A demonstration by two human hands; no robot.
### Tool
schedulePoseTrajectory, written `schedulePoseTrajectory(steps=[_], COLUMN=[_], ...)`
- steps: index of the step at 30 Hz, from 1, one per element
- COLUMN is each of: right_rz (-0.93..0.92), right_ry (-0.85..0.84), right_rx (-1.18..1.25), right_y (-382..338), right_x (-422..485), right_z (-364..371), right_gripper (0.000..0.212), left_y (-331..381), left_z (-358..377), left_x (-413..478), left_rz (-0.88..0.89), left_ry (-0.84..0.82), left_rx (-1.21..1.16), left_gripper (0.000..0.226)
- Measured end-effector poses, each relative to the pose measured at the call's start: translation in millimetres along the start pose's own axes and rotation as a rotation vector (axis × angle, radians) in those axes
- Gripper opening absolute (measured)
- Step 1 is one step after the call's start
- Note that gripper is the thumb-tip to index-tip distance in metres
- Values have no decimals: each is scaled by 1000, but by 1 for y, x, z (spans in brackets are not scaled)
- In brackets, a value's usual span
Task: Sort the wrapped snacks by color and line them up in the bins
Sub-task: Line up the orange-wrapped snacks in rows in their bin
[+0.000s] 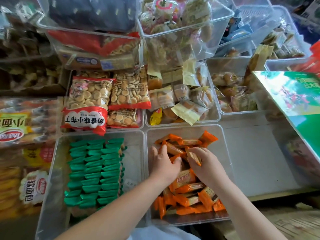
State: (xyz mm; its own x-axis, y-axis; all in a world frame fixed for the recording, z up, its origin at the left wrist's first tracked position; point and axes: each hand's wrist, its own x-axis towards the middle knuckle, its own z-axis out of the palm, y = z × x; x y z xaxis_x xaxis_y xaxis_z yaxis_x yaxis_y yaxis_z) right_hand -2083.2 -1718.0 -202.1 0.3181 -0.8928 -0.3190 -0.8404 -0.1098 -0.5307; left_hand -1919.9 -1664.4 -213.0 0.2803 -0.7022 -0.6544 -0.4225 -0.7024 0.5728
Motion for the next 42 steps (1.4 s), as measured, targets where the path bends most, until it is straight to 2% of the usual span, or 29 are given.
schedulePoseTrajectory(steps=[3, 8, 11, 19, 22, 24, 28, 35, 39, 42], right_rz=[-8, 3, -9, 46, 74, 77, 62, 59, 56, 13], right_ry=[-33, -40, -38, -44, -45, -40, -39, -69, -67, -80], right_rx=[-4, -34, -57, 0, 55, 78, 57, 13, 22, 17], right_y=[0, 4, 9, 22, 27, 27, 19, 18, 23, 24], right_x=[2, 1, -3, -15, -18, -20, -14, -6, -13, -17], right_z=[5, 9, 10, 9, 6, 5, 2, 3, 4, 4], right_gripper=[32, 31, 34, 34, 34, 33, 32, 34, 33, 36], left_y=[-7, -8, -13, -18, -21, -23, -24, -19, -22, -24], left_z=[0, 5, 14, 28, 32, 33, 27, 24, 25, 25], left_x=[-2, -1, 1, 35, 34, 29, 29, 26, 27, 24], left_rz=[38, 81, 131, 54, 92, 92, 24, -12, -14, -3], left_ry=[8, -66, -9, 90, 129, 159, 115, -89, -105, -113], left_rx=[3, 210, 287, -15, 16, 26, -81, 1, -120, -205], left_gripper=[77, 74, 64, 43, 49, 65, 85, 86, 92, 88])
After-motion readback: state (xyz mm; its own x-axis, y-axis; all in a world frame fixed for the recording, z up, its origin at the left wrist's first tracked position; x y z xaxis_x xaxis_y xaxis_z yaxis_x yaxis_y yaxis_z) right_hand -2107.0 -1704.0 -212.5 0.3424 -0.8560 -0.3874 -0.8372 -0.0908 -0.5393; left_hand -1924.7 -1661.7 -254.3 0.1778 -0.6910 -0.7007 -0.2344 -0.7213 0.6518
